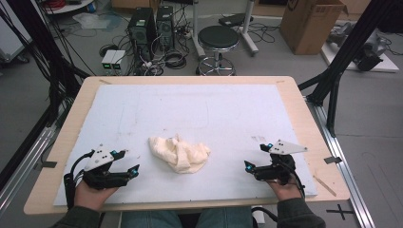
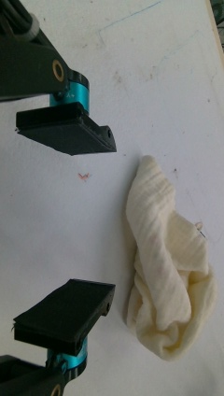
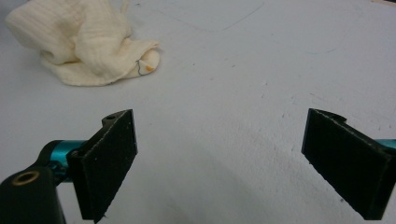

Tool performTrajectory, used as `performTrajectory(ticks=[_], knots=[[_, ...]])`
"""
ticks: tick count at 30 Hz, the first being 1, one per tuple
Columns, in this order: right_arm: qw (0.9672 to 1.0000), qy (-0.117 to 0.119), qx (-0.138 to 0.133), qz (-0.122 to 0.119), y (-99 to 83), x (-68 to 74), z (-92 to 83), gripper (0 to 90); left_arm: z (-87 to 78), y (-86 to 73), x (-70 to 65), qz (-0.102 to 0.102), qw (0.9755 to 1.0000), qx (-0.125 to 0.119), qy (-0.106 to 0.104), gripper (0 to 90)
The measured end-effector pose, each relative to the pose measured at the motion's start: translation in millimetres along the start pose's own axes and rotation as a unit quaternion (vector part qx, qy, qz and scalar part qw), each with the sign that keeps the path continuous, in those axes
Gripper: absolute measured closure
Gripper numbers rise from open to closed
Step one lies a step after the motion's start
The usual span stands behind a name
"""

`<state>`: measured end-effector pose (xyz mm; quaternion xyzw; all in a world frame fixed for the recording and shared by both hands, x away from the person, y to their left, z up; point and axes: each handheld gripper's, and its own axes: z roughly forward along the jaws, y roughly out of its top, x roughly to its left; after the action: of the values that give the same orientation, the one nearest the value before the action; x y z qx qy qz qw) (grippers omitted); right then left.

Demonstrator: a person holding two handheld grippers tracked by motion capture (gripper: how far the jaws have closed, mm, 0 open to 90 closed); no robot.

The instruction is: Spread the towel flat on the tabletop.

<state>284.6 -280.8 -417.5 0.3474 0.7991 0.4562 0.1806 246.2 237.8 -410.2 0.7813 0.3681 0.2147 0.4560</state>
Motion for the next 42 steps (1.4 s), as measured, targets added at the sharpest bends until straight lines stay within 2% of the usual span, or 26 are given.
performTrajectory(ticks=[3, 12, 24, 32, 36, 39, 42], knots=[[1.0, 0.003, 0.002, 0.007, -0.7, -1.5, 1.9, 9.6, 2.9, 0.6, 1.3, -0.003, 1.0, 0.001, -0.002, 27.1], [1.0, 0.004, 0.003, 0.002, -1.2, -1.6, 1.6, 9.6, 2.3, 0.4, -0.3, -0.002, 1.0, 0.001, -0.002, 27.3], [1.0, 0.002, 0.001, 0.008, -2.1, -0.7, -2.4, 9.6, 1.6, 0.4, -2.7, 0.004, 1.0, 0.001, -0.007, 27.3], [1.0, 0.004, 0.001, 0.007, -1.5, -1.8, -0.5, 9.6, 2.2, -0.2, -1.3, -0.002, 1.0, -0.001, -0.005, 27.2], [1.0, 0.005, 0.003, 0.002, 1.5, -2.1, 2.3, 9.6, 3.0, -0.3, -0.6, -0.003, 1.0, -0.001, -0.004, 27.2], [0.9999, 0.011, 0.002, 0.006, 6.4, -3.3, 5.5, 9.6, 4.0, 0.2, -0.5, -0.005, 1.0, -0.002, -0.005, 27.2], [0.9997, 0.022, 0.004, 0.0, 14.2, -0.8, 9.5, 9.6, 4.6, 1.1, -0.9, -0.005, 1.0, -0.003, -0.003, 27.2]])
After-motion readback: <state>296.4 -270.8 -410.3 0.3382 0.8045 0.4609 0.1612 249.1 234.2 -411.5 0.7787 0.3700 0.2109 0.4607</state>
